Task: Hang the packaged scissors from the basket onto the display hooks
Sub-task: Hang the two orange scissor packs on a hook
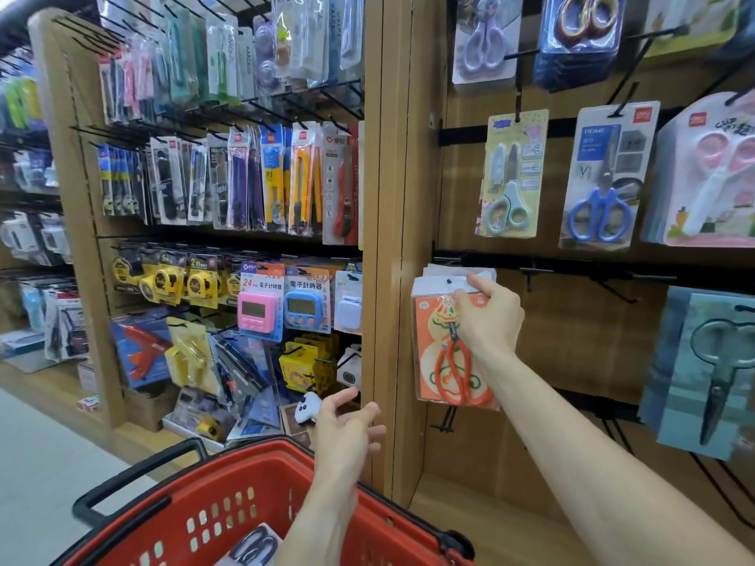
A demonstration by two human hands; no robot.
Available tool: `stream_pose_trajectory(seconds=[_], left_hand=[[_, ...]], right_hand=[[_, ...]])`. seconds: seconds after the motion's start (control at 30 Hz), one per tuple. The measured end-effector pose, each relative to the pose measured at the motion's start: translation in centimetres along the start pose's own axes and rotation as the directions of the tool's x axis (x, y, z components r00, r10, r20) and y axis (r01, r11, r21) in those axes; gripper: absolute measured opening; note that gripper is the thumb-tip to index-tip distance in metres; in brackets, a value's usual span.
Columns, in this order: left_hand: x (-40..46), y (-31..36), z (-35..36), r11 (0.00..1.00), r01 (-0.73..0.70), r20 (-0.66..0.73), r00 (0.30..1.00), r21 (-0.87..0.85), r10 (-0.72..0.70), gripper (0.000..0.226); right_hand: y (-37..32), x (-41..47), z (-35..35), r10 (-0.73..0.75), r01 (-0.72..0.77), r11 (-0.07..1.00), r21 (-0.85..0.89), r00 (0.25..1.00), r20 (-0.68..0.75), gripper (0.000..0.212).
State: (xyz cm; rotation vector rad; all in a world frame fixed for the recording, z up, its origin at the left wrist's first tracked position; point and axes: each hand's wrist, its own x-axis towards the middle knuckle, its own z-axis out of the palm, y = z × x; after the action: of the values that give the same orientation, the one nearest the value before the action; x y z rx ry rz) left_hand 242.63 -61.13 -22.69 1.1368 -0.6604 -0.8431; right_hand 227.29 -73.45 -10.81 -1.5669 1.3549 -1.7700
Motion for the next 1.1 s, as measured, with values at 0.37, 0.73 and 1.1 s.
stream_pose_trajectory(seconds=[0.37, 0.73, 1.1], left_hand=[[-0.6, 0.6, -0.1, 0.998, 0.029, 0.007, 1.0, 0.049, -0.029, 0.033], [-0.8, 1.2, -1.6, 0.959, -0.051, 0.092, 0.995, 0.28, 0.026, 0.025], [-1.2, 3.1, -12.7, 0.421, -0.07, 0.151, 0.975, 0.904, -0.161, 0.05]], right_hand=[[0.8, 3.8, 1.0, 0.125, -0.126, 0.986, -0.105, 0.992, -0.011, 0.03], [3.6, -0.8, -2.1, -0.063, 0.077, 0.97, -0.229, 0.996, 0.07, 0.048], [2.5, -21.4, 2.9, -0.054, 0.279, 0.945, -0.168, 0.641, 0.766, 0.055]])
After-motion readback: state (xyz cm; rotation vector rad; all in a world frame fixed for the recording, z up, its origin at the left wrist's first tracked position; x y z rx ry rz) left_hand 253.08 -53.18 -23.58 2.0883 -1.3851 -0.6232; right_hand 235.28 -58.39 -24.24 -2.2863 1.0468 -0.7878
